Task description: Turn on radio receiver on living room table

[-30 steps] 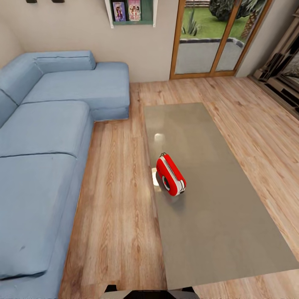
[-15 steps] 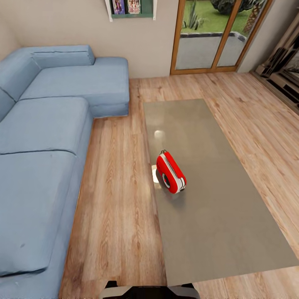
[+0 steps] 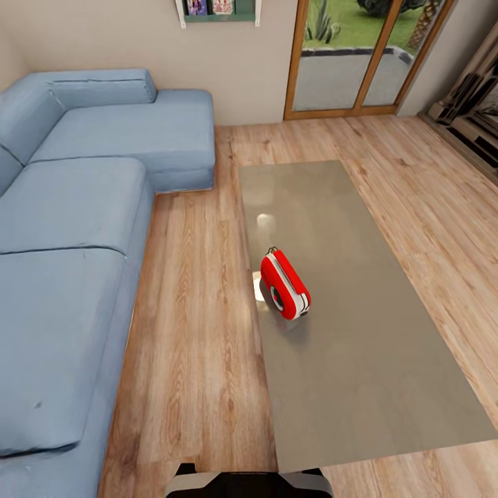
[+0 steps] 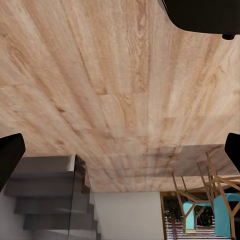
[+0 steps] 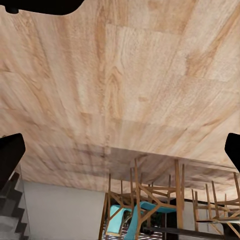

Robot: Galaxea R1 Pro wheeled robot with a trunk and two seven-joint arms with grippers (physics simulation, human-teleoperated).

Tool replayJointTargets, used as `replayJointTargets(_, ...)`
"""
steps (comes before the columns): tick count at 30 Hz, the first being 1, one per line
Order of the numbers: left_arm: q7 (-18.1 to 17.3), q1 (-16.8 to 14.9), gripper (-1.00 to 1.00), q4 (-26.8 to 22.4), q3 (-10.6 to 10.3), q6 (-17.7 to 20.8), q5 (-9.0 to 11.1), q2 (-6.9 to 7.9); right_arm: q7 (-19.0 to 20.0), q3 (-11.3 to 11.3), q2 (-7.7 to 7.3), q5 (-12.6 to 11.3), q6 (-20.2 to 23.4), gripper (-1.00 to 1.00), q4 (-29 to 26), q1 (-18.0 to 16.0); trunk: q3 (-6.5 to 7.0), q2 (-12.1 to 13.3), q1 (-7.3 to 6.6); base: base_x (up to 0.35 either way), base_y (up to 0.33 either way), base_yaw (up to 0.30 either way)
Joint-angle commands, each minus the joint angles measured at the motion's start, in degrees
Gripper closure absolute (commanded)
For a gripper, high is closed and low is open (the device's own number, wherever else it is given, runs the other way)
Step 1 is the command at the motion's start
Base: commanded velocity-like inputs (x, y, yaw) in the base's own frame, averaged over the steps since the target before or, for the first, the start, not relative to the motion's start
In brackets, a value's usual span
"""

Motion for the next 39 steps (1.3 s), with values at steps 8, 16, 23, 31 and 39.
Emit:
replayJointTargets(8,0.0,0.0,-1.0,0.0,0.0,0.0,0.01,0.0,-0.07,-0.02,0.01,-0.02,0.0,-1.0,0.0,0.0,-0.01,0.0,0.0,0.0,0.0,0.0)
replayJointTargets(16,0.0,0.0,-1.0,0.0,0.0,0.0,0.03,0.0,0.25,0.0,0.01,0.84,-0.15,-1.0,0.0,0.0,-0.58,0.0,0.0,0.0,0.0,0.0)
replayJointTargets(23,0.0,0.0,-1.0,0.0,0.0,-0.01,0.02,0.0,0.26,0.0,0.0,0.85,-0.14,-1.0,0.0,0.0,-1.21,0.0,0.0,0.0,0.0,0.0)
replayJointTargets(31,0.0,0.0,-1.0,0.0,0.0,0.0,0.01,0.0,0.26,0.0,0.0,0.78,-0.17,-1.0,0.0,0.0,-1.94,0.0,0.0,0.0,0.0,0.0)
replayJointTargets(39,0.0,0.0,-1.0,0.0,0.0,-0.01,0.02,0.0,0.2,0.0,0.0,0.69,-0.18,-1.0,0.0,0.0,-2.67,0.0,0.0,0.0,0.0,0.0)
